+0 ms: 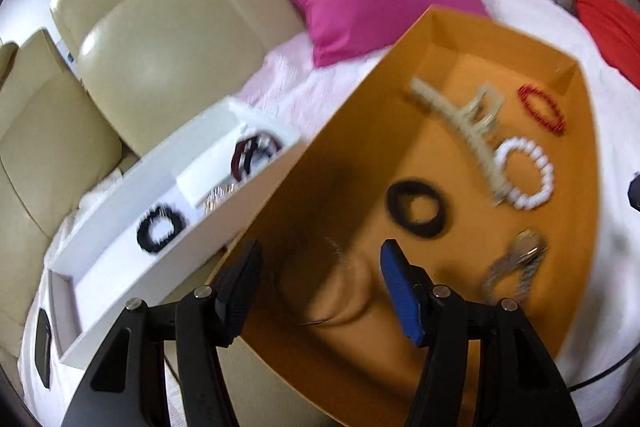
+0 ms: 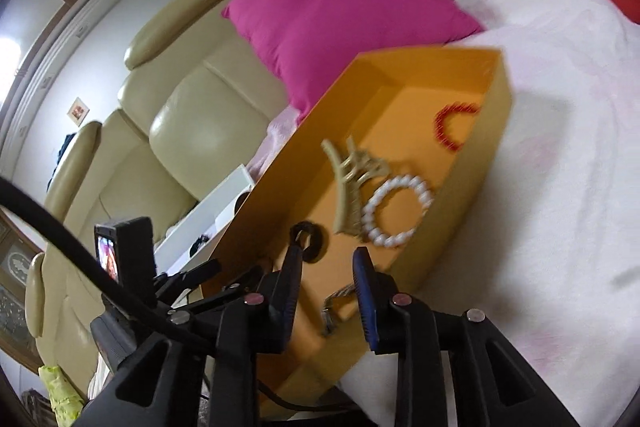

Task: Organize jewelry
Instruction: 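Carry the bangle and watch into the orange box and open both grippers, then move the right gripper to the multicolour bead bracelet and grasp it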

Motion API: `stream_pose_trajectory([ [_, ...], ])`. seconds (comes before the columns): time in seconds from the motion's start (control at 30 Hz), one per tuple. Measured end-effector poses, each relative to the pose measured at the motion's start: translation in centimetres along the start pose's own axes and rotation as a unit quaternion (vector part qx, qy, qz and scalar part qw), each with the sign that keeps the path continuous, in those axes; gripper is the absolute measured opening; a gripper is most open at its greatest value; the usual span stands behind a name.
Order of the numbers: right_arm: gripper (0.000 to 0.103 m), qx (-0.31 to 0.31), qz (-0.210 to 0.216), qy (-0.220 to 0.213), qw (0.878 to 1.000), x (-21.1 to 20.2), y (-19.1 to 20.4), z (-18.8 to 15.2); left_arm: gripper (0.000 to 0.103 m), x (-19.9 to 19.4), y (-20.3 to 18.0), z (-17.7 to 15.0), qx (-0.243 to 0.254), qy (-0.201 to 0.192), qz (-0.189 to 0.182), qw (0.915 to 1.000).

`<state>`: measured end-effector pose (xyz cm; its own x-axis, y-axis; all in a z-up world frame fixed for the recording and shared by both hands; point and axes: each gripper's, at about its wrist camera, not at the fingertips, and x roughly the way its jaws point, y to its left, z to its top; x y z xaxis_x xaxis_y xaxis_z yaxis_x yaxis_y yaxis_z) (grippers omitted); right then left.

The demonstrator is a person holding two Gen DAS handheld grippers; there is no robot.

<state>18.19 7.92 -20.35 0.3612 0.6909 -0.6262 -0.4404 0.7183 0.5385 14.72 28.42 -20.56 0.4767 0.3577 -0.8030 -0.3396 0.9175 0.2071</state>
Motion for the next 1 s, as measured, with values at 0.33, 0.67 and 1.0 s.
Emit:
stream_pose_trajectory([
  [0.33,0.057,0.061,-0.105,-0.122,0.985,-15.7,-11.4,0.1,0.074,-8.8,-13.9,4.5,0.105,-0.105,-0.034,0.9883],
  [0.67,0.057,0.203,-0.161,-0.145,0.955,-21.9,-23.3,-2.3,0.077,-9.2,-28.7,5.7,0.165,-0.132,-0.08,0.9743],
  [1.0,0.057,0.247,-0.182,-0.111,0.945,-22.0,-26.4,-3.1,0.077,-6.7,-33.0,4.7,0.186,-0.098,-0.121,0.9701],
])
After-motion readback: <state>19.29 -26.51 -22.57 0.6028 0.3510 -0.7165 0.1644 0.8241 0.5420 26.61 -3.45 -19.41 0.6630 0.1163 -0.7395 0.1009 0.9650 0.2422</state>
